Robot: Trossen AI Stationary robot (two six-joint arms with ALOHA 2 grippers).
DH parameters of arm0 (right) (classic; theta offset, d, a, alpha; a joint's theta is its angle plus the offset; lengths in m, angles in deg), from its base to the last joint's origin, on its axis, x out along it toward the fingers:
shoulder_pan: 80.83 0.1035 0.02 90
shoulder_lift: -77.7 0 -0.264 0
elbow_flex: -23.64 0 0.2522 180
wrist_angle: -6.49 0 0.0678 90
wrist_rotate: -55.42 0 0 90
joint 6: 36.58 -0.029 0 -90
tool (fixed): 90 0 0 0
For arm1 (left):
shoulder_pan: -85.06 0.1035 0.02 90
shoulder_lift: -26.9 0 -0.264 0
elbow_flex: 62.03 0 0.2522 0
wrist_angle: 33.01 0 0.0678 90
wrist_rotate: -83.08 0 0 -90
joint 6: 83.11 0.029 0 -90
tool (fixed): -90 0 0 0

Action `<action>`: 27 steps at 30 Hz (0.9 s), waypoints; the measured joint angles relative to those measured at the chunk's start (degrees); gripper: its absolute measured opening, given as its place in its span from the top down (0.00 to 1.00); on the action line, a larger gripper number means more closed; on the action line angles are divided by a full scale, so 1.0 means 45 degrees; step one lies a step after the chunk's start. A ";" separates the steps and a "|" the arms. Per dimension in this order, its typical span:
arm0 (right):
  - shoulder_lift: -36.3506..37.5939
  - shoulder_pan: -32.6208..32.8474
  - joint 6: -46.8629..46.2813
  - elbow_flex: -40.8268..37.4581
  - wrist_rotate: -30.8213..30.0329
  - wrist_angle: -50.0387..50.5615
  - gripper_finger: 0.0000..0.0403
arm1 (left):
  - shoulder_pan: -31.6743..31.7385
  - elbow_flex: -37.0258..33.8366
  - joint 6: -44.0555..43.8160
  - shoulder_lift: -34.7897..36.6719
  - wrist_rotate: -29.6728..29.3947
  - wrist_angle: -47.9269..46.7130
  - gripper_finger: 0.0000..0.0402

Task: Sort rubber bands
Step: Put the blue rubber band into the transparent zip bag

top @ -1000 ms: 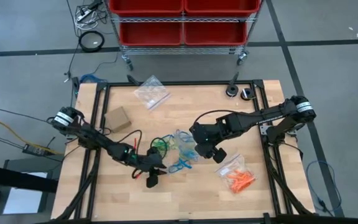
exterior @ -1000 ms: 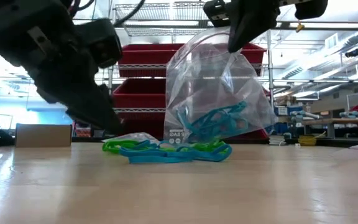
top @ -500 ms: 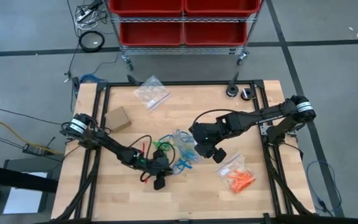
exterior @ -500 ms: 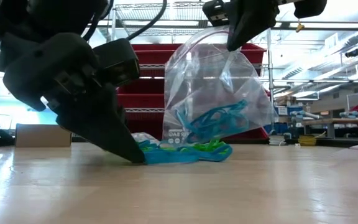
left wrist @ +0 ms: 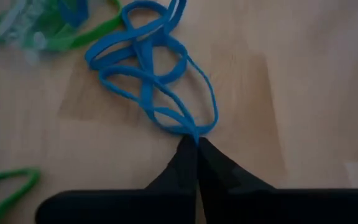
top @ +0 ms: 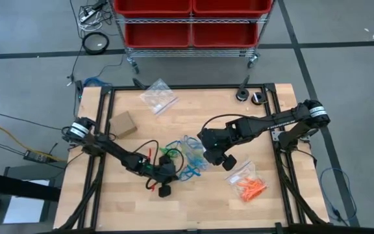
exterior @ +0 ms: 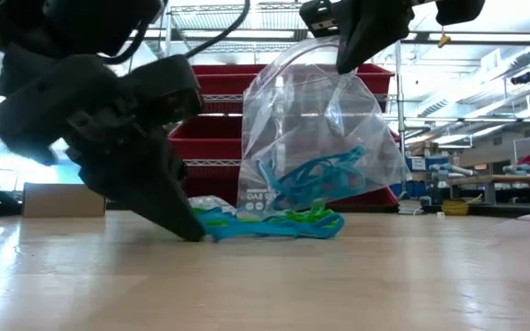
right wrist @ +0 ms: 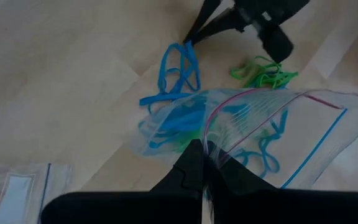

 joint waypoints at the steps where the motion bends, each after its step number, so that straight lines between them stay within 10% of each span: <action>1: 0.0000 0.0000 -0.0004 0.0000 0.0006 0.0001 1.00 | 0.0000 -0.0039 0.0213 0.0272 0.0012 -0.0385 0.98; 10: 0.0000 0.0000 0.0000 0.0000 0.0011 -0.0043 1.00 | -0.0005 -0.0063 0.1816 0.3519 -0.0234 -0.2314 0.99; 17: 0.0000 0.0000 0.0126 0.0000 0.0006 -0.0095 1.00 | -0.0012 -0.0030 0.3798 0.5741 -0.0608 -0.0064 0.99; 27: 0.0000 0.0005 0.0495 0.0000 -0.0018 -0.0271 1.00 | 0.1424 0.2857 0.4811 0.5704 -0.1018 -0.2745 1.00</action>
